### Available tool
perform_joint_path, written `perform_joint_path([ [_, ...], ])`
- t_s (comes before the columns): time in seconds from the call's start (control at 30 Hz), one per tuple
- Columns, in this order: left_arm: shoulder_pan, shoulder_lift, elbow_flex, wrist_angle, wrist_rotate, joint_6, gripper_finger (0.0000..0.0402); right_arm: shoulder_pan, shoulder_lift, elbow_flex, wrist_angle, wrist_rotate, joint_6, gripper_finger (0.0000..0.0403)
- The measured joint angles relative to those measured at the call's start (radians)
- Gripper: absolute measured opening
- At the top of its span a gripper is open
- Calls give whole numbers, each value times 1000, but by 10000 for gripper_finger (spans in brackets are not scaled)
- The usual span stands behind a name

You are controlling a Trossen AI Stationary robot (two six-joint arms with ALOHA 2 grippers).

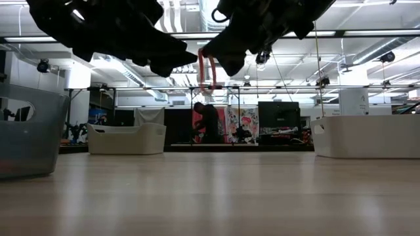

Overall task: Sort rubber bands into baskets
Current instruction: Put the orange rubber band into the black bin

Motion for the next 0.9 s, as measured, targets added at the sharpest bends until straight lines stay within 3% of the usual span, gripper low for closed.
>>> perform_joint_path([
  [0.3, -20, 107, 1, 173, -1, -61, 208, 14, 0, 27, 3, 2, -24, 9],
  [0.53, -24, 142, 1, 197, -1, -65, 197, 14, 0, 45, -10, 8, -47, 9],
  [0.67, -23, 140, 1, 190, -1, -52, 145, 14, -1, 53, -9, 54, -50, 9],
  [0.83, -23, 140, 1, 155, -1, -38, 28, 14, -1, 70, -65, 67, -51, 9],
  [0.9, -23, 140, 1, 152, -1, -34, 11, 14, -2, 71, -78, 90, -28, 9],
])
